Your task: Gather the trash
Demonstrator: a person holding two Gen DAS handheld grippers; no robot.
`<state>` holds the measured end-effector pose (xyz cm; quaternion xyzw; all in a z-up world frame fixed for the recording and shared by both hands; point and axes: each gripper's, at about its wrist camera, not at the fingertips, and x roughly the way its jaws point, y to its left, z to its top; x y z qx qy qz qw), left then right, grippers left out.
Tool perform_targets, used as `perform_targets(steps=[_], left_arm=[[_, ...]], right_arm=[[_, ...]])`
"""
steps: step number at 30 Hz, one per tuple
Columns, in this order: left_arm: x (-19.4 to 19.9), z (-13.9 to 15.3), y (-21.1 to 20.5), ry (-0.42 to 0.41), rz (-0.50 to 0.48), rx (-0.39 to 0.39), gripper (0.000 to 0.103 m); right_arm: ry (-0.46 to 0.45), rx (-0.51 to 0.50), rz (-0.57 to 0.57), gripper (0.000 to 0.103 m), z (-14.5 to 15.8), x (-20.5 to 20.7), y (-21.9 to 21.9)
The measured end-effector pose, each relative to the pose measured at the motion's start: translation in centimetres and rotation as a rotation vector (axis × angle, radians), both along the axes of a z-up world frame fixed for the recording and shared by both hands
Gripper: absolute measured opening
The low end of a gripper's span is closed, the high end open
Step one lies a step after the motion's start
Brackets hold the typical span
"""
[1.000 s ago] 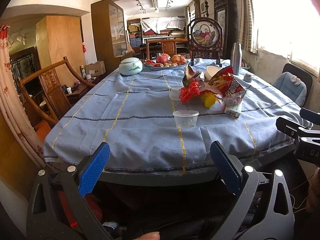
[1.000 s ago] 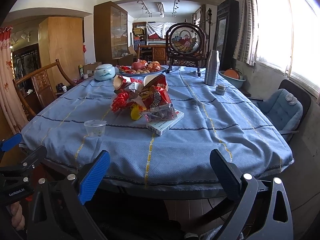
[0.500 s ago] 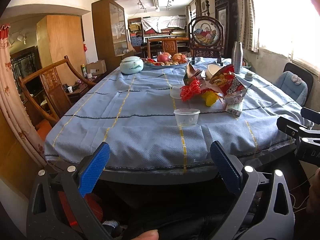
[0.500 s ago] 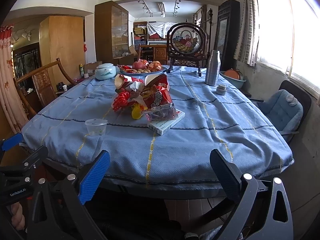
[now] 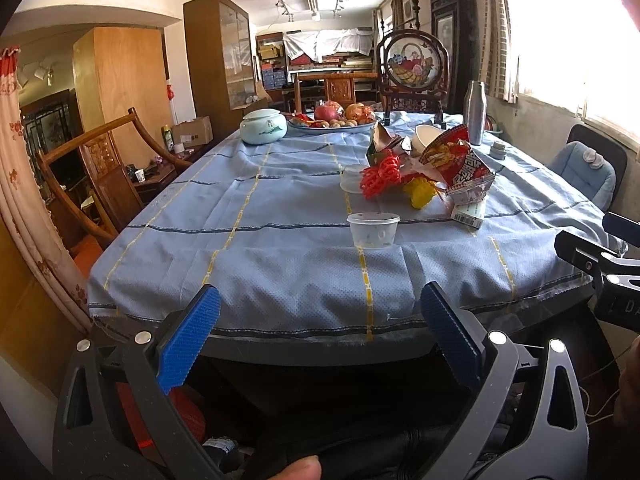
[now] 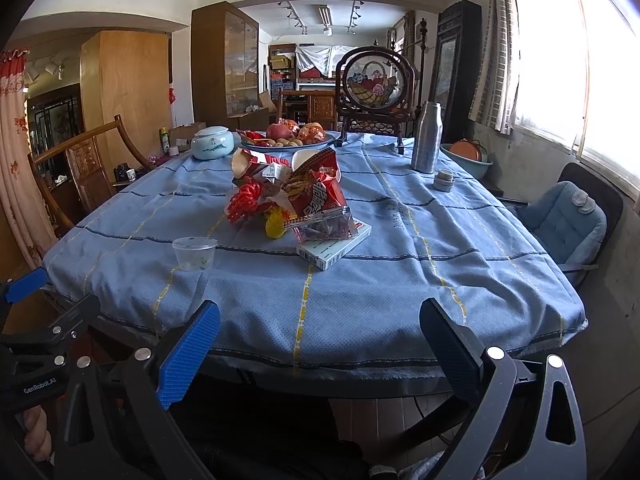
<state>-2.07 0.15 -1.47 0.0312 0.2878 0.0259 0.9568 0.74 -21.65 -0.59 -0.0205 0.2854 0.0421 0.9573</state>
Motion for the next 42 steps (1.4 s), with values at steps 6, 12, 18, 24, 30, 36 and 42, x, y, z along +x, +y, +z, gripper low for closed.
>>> perform_targets(steps=[6,12,18,24,30,36,42], left_arm=[[0.1,0.0,-0.1,0.0,0.001,0.002,0.096],[0.1,0.0,-0.1,0.001,0.002,0.002,0.096],[0.1,0.0,-0.2,0.002,0.001,0.003,0.096],[0.2,-0.2,-0.2,0.005,-0.014,0.0,0.096],[0.8,-0.8,0.4,0.016,-0.057,-0.043,0.096],[1.8,-3.4,2.1,0.112,-0.117,-0.17,0.096],[3.5,-5.7,5.4,0.155,-0.035,-0.325,0.096]], right_arm=[[0.0,0.004,-0.004,0.098,-0.1,-0.1,0.0],[-0.001,0.004,-0.002,0.098,-0.2,-0.1,0.0],[-0.001,0.005,-0.001,0.098,-0.1,-0.1,0.0],[-0.002,0.003,-0.004,0.098,-0.2,-0.1,0.1],[0.001,0.024,-0.011,0.098,-0.3,0.1,-0.4],[0.001,0.073,-0.015,0.098,-0.9,0.6,-1.6],[0.006,0.074,-0.024,0.098,-2.5,2.6,-2.0]])
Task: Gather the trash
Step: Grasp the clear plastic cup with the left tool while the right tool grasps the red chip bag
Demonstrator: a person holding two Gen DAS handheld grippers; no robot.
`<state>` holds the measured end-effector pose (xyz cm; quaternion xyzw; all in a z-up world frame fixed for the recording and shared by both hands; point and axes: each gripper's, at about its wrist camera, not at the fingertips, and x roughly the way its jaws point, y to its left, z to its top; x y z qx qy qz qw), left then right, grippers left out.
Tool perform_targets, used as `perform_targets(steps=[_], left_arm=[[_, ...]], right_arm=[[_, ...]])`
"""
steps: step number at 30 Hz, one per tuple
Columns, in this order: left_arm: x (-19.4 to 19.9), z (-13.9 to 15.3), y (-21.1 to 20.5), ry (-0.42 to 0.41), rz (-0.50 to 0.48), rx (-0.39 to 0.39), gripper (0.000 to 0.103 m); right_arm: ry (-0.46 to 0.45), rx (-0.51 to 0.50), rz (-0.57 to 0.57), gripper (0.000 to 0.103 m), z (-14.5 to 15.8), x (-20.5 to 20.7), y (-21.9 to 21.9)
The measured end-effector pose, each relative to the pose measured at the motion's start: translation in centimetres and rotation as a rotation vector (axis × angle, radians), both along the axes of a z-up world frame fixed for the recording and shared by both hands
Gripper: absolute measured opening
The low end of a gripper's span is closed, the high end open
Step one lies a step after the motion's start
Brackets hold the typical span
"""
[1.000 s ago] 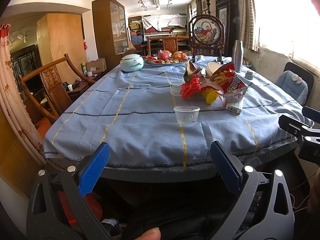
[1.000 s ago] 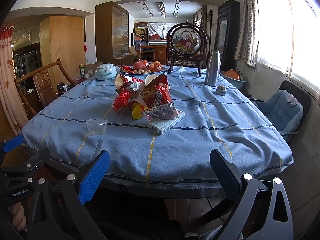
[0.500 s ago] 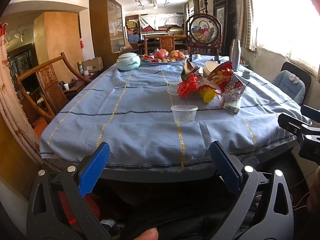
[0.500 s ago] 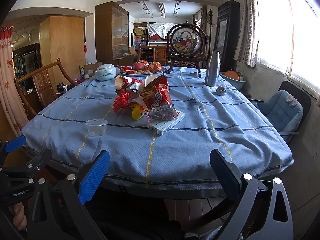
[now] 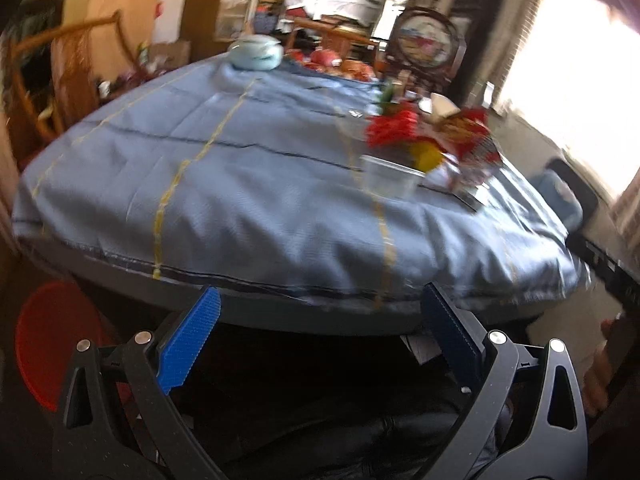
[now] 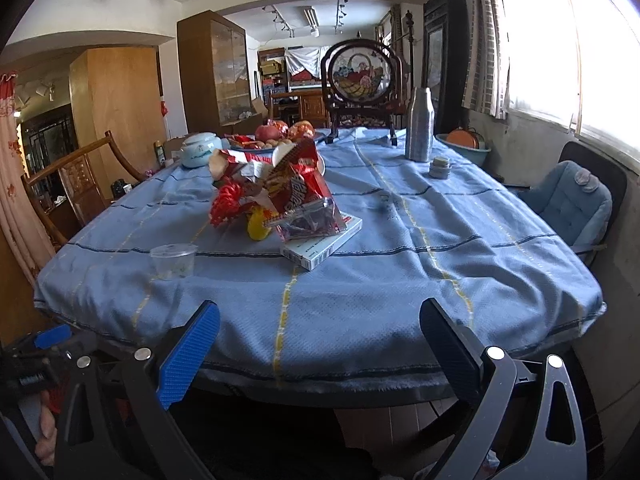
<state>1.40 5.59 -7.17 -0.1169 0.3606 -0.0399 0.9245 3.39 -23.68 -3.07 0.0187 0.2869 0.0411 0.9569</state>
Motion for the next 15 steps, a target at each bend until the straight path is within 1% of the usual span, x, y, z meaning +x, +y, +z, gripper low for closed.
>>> perform_targets(steps=[2,4,8,11,13,15], left_arm=[[1.3,0.1,-0.1,0.0,0.004,0.015,0.096],[2.7,0.6,-0.8,0.002,-0.036,0.02,0.096],[6.7,1.7,-3.4,-0.002,-0.12,0.071,0.096],[9.9,1.4,-4.8,0.018,-0.169,0.082,0.096],[11.5,1.2,-5.6,0.029,-0.183,0.088,0.096],[13.1,0.9,-6.4,0.034,-0.201,0.11,0.096]], right_arm=[[0.017,0.012,0.012,0.098,-0.5,1.3,0.0],[0.028,0.021,0.023,0.098,-0.8,2.5,0.1],[0.033,0.03,0.016,0.098,-1.2,4.4,0.0],[0.042,0.051,0.003,0.098,-1.4,5.7,-0.7],[0.053,0.062,-0.005,0.098,-1.6,6.7,-1.2],[0.069,0.073,-0.009,0.098,-1.4,8.1,-1.5]])
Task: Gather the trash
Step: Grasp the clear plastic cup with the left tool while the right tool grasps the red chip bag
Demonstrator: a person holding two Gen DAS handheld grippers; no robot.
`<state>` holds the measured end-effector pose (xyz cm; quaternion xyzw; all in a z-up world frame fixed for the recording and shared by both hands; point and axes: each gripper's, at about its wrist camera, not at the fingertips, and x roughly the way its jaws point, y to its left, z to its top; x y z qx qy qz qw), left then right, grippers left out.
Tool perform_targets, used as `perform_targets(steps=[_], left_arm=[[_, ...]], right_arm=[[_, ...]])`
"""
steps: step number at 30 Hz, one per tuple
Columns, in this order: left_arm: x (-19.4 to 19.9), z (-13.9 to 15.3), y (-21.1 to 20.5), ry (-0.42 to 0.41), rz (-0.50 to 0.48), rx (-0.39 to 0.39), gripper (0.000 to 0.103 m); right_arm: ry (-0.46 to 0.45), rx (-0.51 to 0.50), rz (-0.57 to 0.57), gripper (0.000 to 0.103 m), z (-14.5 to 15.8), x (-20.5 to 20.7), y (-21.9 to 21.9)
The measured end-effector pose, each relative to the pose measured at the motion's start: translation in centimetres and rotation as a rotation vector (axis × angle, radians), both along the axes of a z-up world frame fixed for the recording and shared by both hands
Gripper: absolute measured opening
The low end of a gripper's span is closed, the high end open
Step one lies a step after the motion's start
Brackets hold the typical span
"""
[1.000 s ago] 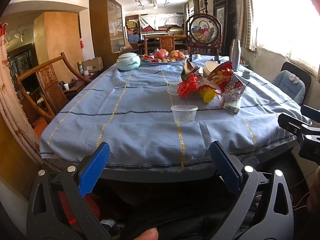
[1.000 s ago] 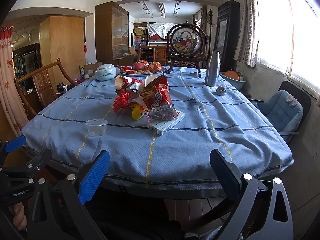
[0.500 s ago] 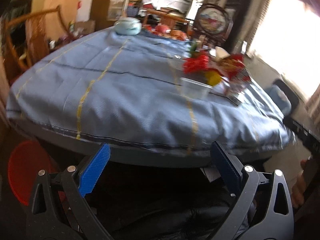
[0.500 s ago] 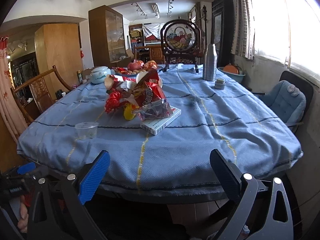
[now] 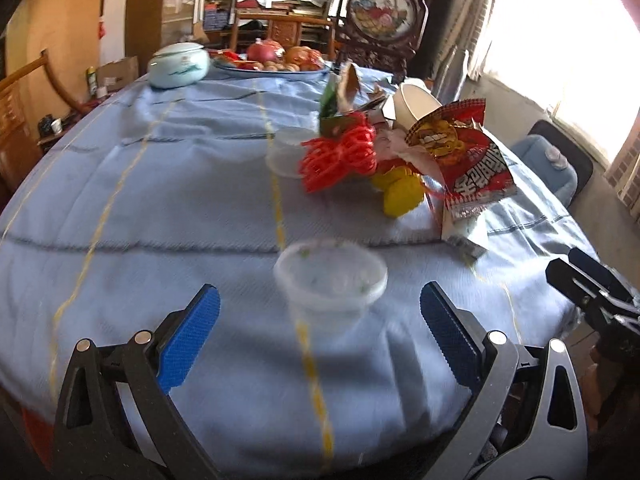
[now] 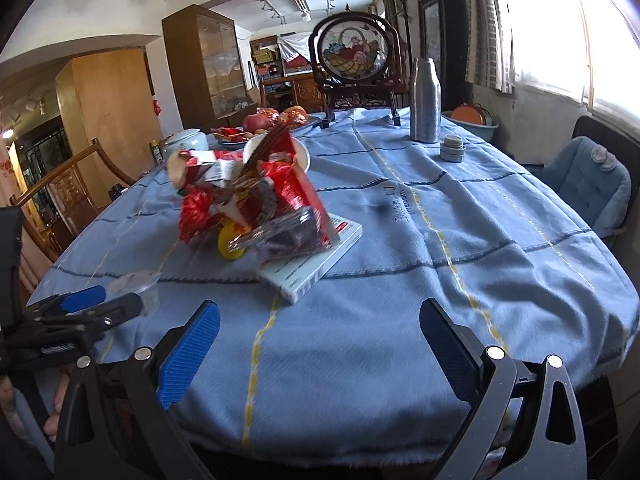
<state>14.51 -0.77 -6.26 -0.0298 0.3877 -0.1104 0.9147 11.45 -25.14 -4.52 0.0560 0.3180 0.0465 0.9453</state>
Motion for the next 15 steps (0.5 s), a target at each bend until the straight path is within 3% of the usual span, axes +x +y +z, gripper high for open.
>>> perform_targets(steps=[2,6,8,10,15], left_arm=[[1.5,-0.6,-0.5,0.015,0.004,0.028,0.096],[2.5,-1.3,-0.1,0.037,0.015,0.004,0.094],[2.4,-1.1,0.4,0.018,0.028,0.018,0.087],[2.3,-0.9,0.7,-0.001,0.034,0.024,0.072],[2.7,-0.8,2.3,0.012,0.036,-0.033,0.057]], right_arm=[[0.017,0.015,0.001,0.098,0.3,1.4,-0.2],[0.047,0.033,0.033,0.098,0.9,5.0,0.4],[0.053,0.032,0.047,0.098,1.1,6.5,0.9],[0.059,0.022,0.059,0.098,1.3,7.7,1.7],[0.05,-0.014,0.064,0.098,1.3,8.9,3.1]])
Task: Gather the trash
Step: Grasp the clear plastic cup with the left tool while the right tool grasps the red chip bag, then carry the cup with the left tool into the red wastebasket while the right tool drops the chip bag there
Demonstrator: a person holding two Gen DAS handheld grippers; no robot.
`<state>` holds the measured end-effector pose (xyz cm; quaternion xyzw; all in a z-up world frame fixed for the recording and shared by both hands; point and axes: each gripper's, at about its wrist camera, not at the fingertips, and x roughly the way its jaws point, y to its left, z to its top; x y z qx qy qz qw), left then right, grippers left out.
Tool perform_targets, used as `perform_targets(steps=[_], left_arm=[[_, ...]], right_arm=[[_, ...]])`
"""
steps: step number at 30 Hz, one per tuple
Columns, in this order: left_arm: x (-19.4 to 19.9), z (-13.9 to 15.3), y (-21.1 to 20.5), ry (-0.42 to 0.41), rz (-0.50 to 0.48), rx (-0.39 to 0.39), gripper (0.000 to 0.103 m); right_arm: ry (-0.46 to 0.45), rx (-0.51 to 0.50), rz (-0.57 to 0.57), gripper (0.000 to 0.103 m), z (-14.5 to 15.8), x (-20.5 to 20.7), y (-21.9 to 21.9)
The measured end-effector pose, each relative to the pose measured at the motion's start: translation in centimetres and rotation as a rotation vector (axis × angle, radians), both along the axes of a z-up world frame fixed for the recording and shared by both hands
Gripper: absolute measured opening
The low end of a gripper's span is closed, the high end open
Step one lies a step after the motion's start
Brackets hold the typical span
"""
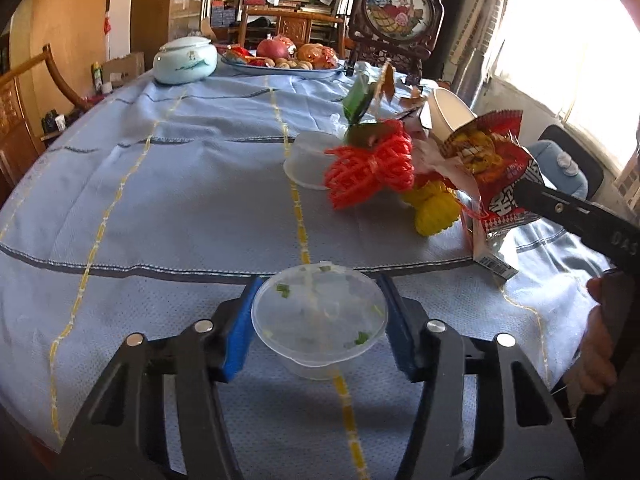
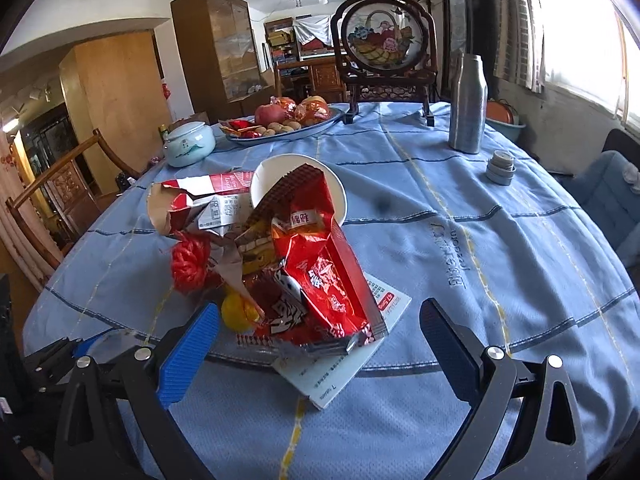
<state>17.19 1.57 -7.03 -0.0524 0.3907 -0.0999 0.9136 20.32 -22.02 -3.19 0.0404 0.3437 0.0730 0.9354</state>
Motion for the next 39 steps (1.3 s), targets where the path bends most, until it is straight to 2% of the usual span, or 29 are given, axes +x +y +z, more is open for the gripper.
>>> perform_targets(steps=[3,4,6,8,12,18,22,27,30,33,37,39], left_arm=[[-0.3,0.2,0.6,-0.007,0.011,-0.023,0.057],[-0.4,0.2,0.8,-0.01,0.014,-0.026,0.057],[-0.6,0.5,1.4,-0.018,0.03,-0.028,0.057],[-1.1,0.9,2.1,-0.027,0.053,-0.038,0.057],[-2.5,2.4,4.7,-0.059,0.109,-0.07,0.057],[-6.2,4.9,9.3,-0.133,0.23,-0.062,0.057],[-9.5,5.7,13.2,-0.16,0.328,-0.072,0.057],[-15.0,5.5,18.4,-0.165,0.456,-0.028,0.057],[-18.4,4.2,21.7,-0.135,0.547,0.009,0.057],[-21.0,1.5,25.3,-0.063,0.647,0.032,0.057],[-21.3,-2.3,29.8,0.045,0.733,-0.003,0.057],[-21.5,-4.7,31.3,0.097,0.741,-0.041,0.057]], right_arm=[[-0.004,-0.012,-0.008,0.098,-0.4,0.2,0.0],[-0.012,-0.019,-0.009,0.092,-0.4,0.3,0.0],[-0.013,-0.047,-0.001,0.025,-0.5,0.3,0.1],[-0.005,0.016,0.033,0.017,-0.3,0.0,-0.2],[-0.094,0.035,0.03,0.015,1.6,-2.1,-0.4],[-0.204,0.112,0.142,0.016,4.9,-6.4,1.2],[-0.207,0.149,0.222,0.016,5.7,-7.6,3.0],[-0.166,0.184,0.406,0.018,5.9,-10.2,8.1],[-0.132,0.183,0.533,0.02,5.8,-11.6,12.4],[-0.102,0.174,0.633,0.02,5.9,-13.4,16.7],[-0.05,0.154,0.753,0.021,5.7,-15.2,22.6],[-0.034,0.134,0.788,0.021,5.3,-15.8,24.9]])
